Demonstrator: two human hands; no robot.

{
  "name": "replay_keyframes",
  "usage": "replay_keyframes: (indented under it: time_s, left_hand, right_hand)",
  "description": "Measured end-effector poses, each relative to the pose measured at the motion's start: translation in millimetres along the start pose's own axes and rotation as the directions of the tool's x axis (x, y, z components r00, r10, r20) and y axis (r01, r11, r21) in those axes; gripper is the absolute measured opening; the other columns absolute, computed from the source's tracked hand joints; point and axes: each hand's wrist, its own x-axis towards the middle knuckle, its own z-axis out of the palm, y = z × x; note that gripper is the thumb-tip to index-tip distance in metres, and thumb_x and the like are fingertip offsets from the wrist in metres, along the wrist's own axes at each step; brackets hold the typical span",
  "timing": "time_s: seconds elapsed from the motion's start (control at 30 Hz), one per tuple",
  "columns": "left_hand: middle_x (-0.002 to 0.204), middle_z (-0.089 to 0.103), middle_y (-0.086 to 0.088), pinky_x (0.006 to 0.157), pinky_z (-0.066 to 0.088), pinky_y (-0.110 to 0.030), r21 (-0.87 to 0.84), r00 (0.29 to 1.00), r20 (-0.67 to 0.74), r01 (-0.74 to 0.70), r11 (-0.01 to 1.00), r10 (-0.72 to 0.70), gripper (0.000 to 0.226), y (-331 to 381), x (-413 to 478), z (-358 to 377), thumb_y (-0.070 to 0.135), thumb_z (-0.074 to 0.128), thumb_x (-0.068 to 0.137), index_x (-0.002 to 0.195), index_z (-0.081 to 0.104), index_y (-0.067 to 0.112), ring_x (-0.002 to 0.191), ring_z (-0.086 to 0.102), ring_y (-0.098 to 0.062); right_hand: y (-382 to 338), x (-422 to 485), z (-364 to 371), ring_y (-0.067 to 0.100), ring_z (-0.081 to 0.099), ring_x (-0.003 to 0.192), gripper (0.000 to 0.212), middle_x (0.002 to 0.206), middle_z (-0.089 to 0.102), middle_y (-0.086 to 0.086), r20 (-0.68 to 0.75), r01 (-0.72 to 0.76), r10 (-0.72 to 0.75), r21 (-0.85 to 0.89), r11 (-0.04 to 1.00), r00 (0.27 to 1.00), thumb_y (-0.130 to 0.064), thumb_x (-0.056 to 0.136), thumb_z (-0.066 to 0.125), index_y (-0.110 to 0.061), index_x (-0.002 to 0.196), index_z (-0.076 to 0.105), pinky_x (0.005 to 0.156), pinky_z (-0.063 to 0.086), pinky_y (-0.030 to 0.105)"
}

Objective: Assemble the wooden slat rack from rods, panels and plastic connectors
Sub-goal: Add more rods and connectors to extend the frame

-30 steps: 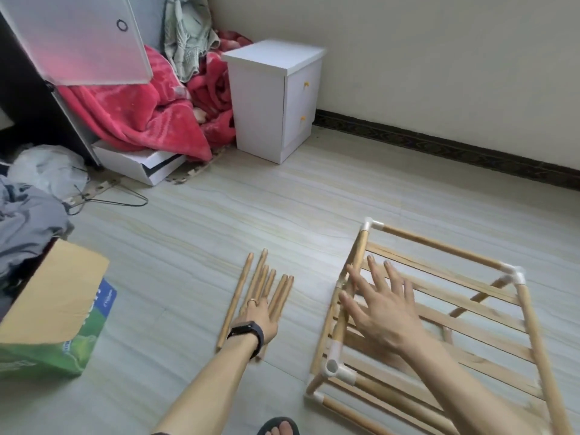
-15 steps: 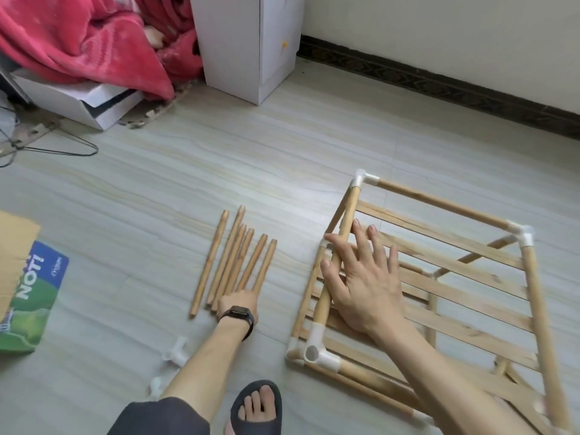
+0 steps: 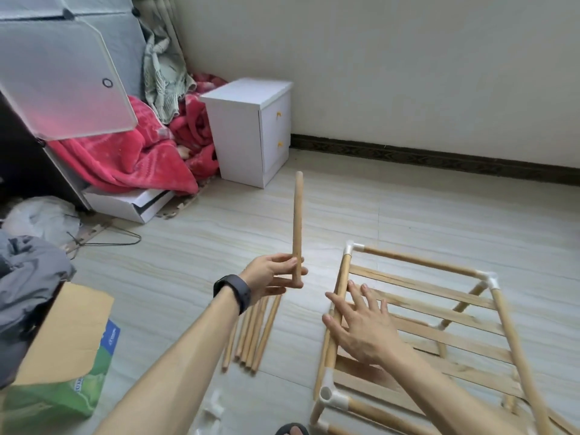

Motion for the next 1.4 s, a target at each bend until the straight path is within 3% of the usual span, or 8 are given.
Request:
replay_keyframes:
  time_s: [0.13, 0.23, 0.5, 0.67, 0.83, 1.1, 1.27, 1.4]
  left_hand:
    - [0.120, 0.072, 0.000, 0.073, 0.042, -0.029, -0.029, 0.986, 0.111, -0.125, 0.992, 0.128, 0.029, 53, -39, 35, 0.042, 0.064, 0.091, 0.114, 0.074, 0.027, 0.101, 0.072, -0.020]
    - [0.117, 0.073, -0.001, 0.073, 0.042, -0.028, 0.034, 0.973, 0.155, -0.177, 0.984, 0.170, 0.031, 73, -59, 59, 0.044, 0.067, 0.088, 0.113, 0.075, 0.027, 0.093, 0.072, -0.018]
    - [0.109, 0.075, -0.005, 0.079, 0.045, -0.033, 0.209, 0.956, 0.256, -0.202, 0.957, 0.146, 0.032, 79, -65, 91, 0.043, 0.073, 0.084, 0.111, 0.077, 0.026, 0.084, 0.071, -0.017]
    - [0.092, 0.077, 0.001, 0.070, 0.044, -0.029, 0.511, 0.955, 0.280, -0.234, 0.827, 0.097, 0.019, 78, -55, 112, 0.035, 0.071, 0.090, 0.102, 0.079, 0.024, 0.072, 0.067, -0.009]
    - [0.077, 0.070, 0.003, 0.063, 0.041, -0.024, 0.689, 0.953, 0.297, -0.259, 0.677, 0.061, 0.031, 89, -41, 130, 0.044, 0.070, 0.084, 0.095, 0.080, 0.017, 0.065, 0.055, -0.007]
    - [0.113, 0.067, 0.000, 0.089, 0.052, -0.034, 0.654, 0.966, -0.101, -0.116, 0.747, 0.239, 0.030, 60, 28, 126, 0.042, 0.047, 0.101, 0.112, 0.066, 0.022, 0.102, 0.063, -0.020]
    - [0.149, 0.035, -0.015, 0.108, 0.039, -0.044, 0.645, 0.938, -0.342, 0.193, 0.739, 0.054, 0.066, 3, 79, 124, 0.057, 0.040, 0.098, 0.151, 0.028, 0.020, 0.131, 0.044, -0.035]
    - [0.136, 0.050, -0.013, 0.100, 0.045, -0.043, 0.627, 0.940, -0.340, 0.202, 0.753, 0.031, 0.059, -26, 103, 138, 0.052, 0.036, 0.101, 0.149, 0.029, 0.019, 0.118, 0.054, -0.033]
  right_hand:
    - [-1, -19, -43, 0.025, 0.026, 0.151, 0.067, 0.163, 0.032, 0.008, 0.011, 0.018, -0.022, 0.318, 0.948, 1.000, -0.065, 0.098, 0.043, -0.041, 0.158, 0.023, 0.120, 0.028, 0.042]
    - [1, -43, -85, 0.014, 0.062, 0.119, 0.051, 0.136, 0.063, 0.001, -0.202, 0.084, 0.088, 0.711, 0.698, 0.975, -0.048, 0.098, 0.059, -0.037, 0.145, 0.043, 0.095, 0.047, 0.030]
    - [35, -91, -159, 0.015, 0.075, 0.086, 0.046, 0.124, 0.066, 0.003, -0.363, 0.258, 0.231, 0.887, 0.384, 0.903, -0.036, 0.102, 0.058, -0.025, 0.144, 0.043, 0.076, 0.059, 0.034]
    - [58, -99, -154, 0.009, 0.061, 0.099, 0.073, 0.146, 0.031, -0.009, -0.553, 0.236, 0.077, 0.472, 0.849, 0.830, -0.009, 0.088, 0.070, -0.039, 0.149, 0.041, 0.076, 0.058, 0.024]
    - [71, -86, -114, 0.010, 0.059, 0.101, 0.026, 0.126, 0.052, -0.017, -0.411, 0.098, 0.029, 0.284, 0.954, 0.911, -0.046, 0.090, 0.069, -0.040, 0.114, 0.062, 0.089, 0.052, 0.034]
    - [101, -43, -108, 0.012, 0.060, 0.085, 0.017, 0.086, 0.059, -0.014, -0.446, 0.044, 0.137, 0.372, 0.927, 0.885, -0.053, 0.098, 0.054, -0.041, 0.087, 0.055, 0.068, 0.043, 0.032]
    - [103, -9, -128, 0.014, 0.074, 0.074, 0.033, 0.103, 0.067, 0.000, -0.337, 0.140, 0.233, 0.790, 0.598, 0.912, -0.057, 0.096, 0.054, -0.028, 0.109, 0.064, 0.067, 0.061, 0.035]
    - [94, 18, -141, 0.014, 0.073, 0.067, 0.049, 0.089, 0.071, -0.004, -0.359, 0.199, 0.297, 0.868, 0.456, 0.885, -0.065, 0.088, 0.056, -0.022, 0.105, 0.069, 0.068, 0.061, 0.031]
